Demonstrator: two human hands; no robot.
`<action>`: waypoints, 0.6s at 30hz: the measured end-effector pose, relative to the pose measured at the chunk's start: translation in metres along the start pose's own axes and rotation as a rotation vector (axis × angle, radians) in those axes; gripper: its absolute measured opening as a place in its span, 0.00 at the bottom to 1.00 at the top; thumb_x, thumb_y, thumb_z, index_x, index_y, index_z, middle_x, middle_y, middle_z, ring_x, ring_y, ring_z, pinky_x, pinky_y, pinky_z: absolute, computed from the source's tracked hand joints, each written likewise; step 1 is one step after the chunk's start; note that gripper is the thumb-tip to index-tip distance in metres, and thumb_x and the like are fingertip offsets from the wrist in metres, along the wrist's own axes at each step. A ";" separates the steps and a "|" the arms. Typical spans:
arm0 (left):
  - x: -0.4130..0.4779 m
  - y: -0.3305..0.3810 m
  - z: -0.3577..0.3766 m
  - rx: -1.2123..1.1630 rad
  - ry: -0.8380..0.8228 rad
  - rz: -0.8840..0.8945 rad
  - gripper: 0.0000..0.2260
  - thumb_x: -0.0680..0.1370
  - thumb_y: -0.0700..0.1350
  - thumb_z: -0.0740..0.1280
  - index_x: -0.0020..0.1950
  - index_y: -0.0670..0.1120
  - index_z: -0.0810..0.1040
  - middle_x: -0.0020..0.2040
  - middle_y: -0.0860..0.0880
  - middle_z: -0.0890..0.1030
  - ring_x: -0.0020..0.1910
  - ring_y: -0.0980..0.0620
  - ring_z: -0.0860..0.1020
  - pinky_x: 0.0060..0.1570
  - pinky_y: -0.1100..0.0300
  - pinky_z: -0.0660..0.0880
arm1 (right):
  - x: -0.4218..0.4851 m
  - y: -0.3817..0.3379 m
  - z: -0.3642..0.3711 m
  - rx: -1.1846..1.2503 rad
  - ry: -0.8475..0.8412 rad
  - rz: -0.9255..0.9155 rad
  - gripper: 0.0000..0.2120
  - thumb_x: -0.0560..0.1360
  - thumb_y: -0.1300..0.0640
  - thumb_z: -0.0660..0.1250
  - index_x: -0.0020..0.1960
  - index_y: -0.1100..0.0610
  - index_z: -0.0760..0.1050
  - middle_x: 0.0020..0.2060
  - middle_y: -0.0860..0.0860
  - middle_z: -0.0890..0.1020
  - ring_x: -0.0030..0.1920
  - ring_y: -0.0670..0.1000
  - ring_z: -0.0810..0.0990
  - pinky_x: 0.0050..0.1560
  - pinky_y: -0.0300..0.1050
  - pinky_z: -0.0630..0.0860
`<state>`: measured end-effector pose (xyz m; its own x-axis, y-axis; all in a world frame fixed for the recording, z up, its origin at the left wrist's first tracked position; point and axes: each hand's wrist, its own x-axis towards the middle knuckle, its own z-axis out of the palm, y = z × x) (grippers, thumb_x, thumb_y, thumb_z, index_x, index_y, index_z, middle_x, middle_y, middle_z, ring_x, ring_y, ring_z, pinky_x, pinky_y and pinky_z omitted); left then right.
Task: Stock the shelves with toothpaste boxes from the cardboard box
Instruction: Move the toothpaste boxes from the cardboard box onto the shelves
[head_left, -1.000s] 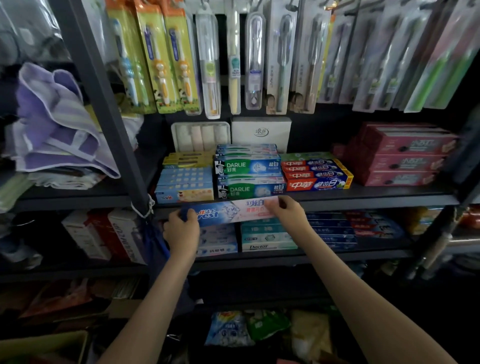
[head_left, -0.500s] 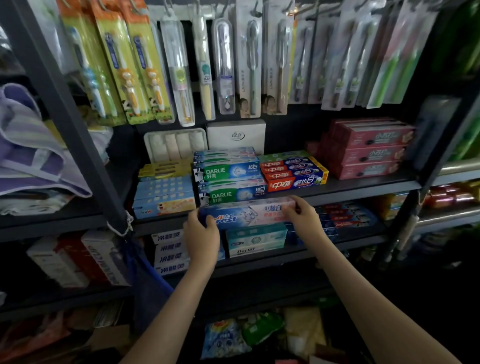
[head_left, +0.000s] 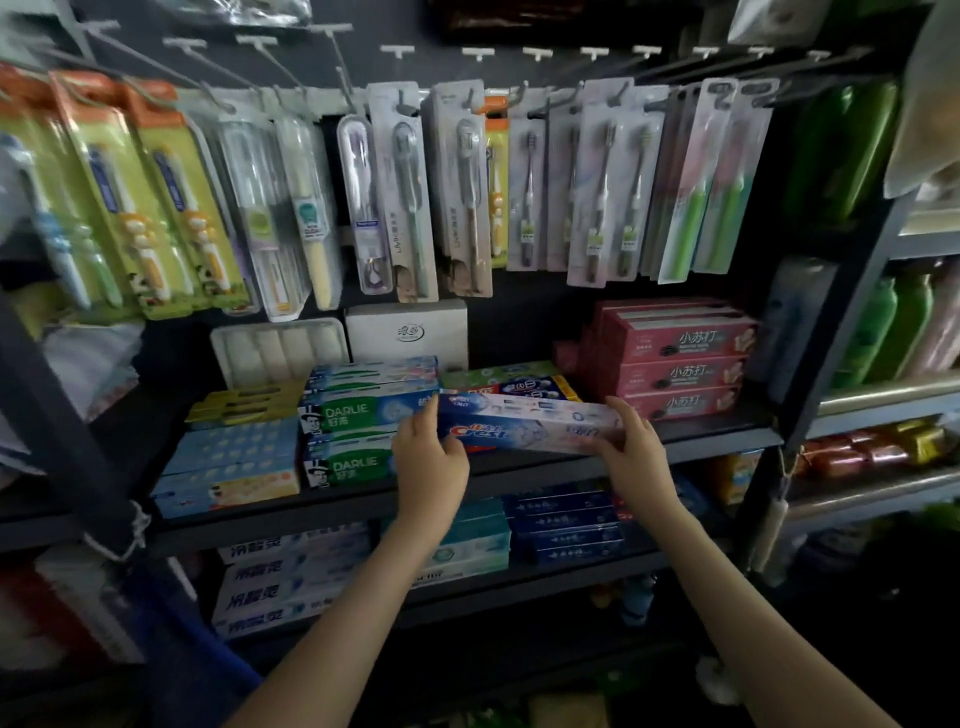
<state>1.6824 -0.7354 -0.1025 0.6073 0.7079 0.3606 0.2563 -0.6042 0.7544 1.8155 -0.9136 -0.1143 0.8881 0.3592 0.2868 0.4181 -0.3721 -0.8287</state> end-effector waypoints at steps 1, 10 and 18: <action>0.004 0.005 0.005 0.014 -0.005 -0.016 0.23 0.81 0.41 0.60 0.76 0.46 0.60 0.67 0.43 0.67 0.67 0.44 0.66 0.63 0.54 0.67 | 0.008 0.002 -0.005 -0.035 -0.008 -0.020 0.28 0.75 0.56 0.68 0.72 0.53 0.63 0.55 0.53 0.73 0.57 0.55 0.73 0.58 0.50 0.71; 0.039 0.018 0.014 0.195 -0.043 0.121 0.24 0.80 0.38 0.61 0.75 0.48 0.62 0.65 0.42 0.72 0.60 0.43 0.74 0.57 0.49 0.74 | 0.066 -0.003 -0.014 -0.142 -0.039 -0.160 0.22 0.75 0.58 0.68 0.68 0.57 0.68 0.55 0.56 0.73 0.54 0.57 0.72 0.50 0.47 0.69; 0.054 0.013 0.022 0.259 -0.113 0.050 0.24 0.80 0.36 0.59 0.76 0.47 0.60 0.70 0.42 0.69 0.64 0.43 0.71 0.62 0.49 0.71 | 0.092 -0.003 0.000 -0.175 -0.091 -0.160 0.21 0.75 0.60 0.68 0.66 0.58 0.68 0.53 0.57 0.73 0.54 0.58 0.72 0.51 0.48 0.70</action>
<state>1.7348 -0.7129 -0.0850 0.7002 0.6385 0.3194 0.3989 -0.7209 0.5667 1.8962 -0.8789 -0.0855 0.7906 0.4979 0.3564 0.5856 -0.4445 -0.6779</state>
